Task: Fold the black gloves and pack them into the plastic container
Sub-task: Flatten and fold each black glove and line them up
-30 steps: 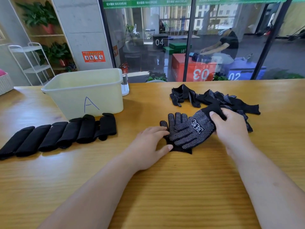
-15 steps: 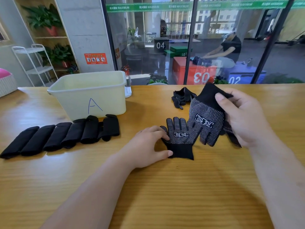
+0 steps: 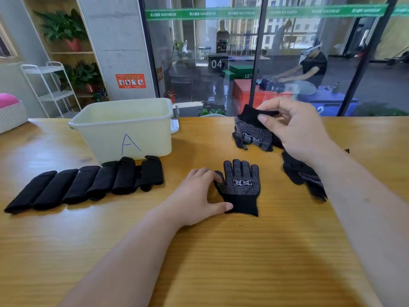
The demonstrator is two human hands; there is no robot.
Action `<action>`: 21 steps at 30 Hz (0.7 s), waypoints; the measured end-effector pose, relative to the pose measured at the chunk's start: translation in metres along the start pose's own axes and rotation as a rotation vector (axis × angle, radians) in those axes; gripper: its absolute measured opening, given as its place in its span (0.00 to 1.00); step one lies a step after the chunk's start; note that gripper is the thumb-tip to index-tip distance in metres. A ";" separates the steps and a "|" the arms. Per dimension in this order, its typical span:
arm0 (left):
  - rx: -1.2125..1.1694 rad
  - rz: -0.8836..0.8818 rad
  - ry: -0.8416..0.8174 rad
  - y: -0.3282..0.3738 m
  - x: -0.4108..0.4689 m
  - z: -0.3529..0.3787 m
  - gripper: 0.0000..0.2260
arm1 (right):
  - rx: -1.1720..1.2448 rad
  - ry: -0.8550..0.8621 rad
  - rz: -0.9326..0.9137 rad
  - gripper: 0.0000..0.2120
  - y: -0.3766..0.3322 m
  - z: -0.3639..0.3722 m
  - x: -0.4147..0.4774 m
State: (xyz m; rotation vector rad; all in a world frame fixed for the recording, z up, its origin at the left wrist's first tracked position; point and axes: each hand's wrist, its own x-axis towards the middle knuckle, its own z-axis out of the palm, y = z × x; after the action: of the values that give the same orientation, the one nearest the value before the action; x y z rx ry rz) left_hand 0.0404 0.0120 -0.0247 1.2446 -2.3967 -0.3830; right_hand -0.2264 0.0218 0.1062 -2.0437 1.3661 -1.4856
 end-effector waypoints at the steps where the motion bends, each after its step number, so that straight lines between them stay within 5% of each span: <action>1: 0.001 -0.010 0.002 0.000 0.001 0.001 0.32 | 0.004 -0.039 -0.018 0.14 0.002 0.004 -0.006; 8: 0.032 -0.021 -0.013 0.001 0.001 0.000 0.30 | -0.520 -0.428 0.043 0.12 0.053 0.046 -0.085; 15: 0.021 -0.020 -0.034 0.002 -0.002 -0.005 0.31 | -0.742 -0.321 -0.232 0.07 0.045 0.056 -0.100; 21: 0.025 -0.052 -0.027 0.005 -0.002 -0.004 0.34 | -0.591 0.031 0.013 0.07 0.046 0.056 -0.066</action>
State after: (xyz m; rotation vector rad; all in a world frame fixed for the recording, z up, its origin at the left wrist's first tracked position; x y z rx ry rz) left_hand 0.0397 0.0158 -0.0191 1.3232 -2.4017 -0.3892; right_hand -0.2051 0.0342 0.0116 -2.3283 2.0106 -1.2021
